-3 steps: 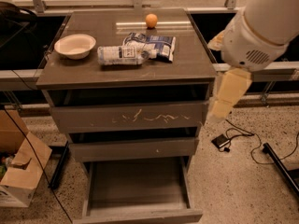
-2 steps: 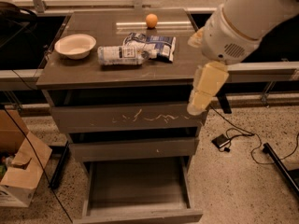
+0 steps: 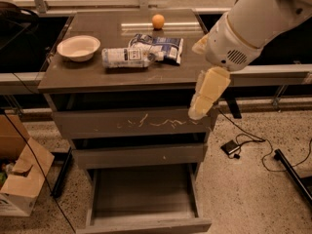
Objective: Place blue plastic bottle into bottom drawer
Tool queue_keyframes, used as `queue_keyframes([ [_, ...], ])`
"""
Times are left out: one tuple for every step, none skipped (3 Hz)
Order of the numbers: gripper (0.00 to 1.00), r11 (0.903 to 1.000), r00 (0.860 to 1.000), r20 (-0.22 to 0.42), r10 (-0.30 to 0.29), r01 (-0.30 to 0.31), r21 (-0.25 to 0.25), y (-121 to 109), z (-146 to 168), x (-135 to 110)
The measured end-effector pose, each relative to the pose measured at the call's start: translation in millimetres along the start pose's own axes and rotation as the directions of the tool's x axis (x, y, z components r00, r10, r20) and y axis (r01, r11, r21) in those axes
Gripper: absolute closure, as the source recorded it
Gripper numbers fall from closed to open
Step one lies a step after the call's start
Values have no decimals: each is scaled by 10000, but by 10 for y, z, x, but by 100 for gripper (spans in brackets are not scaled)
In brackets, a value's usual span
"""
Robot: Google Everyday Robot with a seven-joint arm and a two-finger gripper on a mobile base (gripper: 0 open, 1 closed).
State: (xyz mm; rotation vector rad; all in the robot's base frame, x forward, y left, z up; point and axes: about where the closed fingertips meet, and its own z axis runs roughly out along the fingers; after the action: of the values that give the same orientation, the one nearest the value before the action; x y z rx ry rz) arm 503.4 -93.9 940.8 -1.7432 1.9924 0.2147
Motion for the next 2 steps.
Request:
queue_keyframes([
  [0,9995,9968,762,-260,273,-170,-213,292,-246],
  [0,9966,9878,1416,-642,709,-426,-468,599,-499],
])
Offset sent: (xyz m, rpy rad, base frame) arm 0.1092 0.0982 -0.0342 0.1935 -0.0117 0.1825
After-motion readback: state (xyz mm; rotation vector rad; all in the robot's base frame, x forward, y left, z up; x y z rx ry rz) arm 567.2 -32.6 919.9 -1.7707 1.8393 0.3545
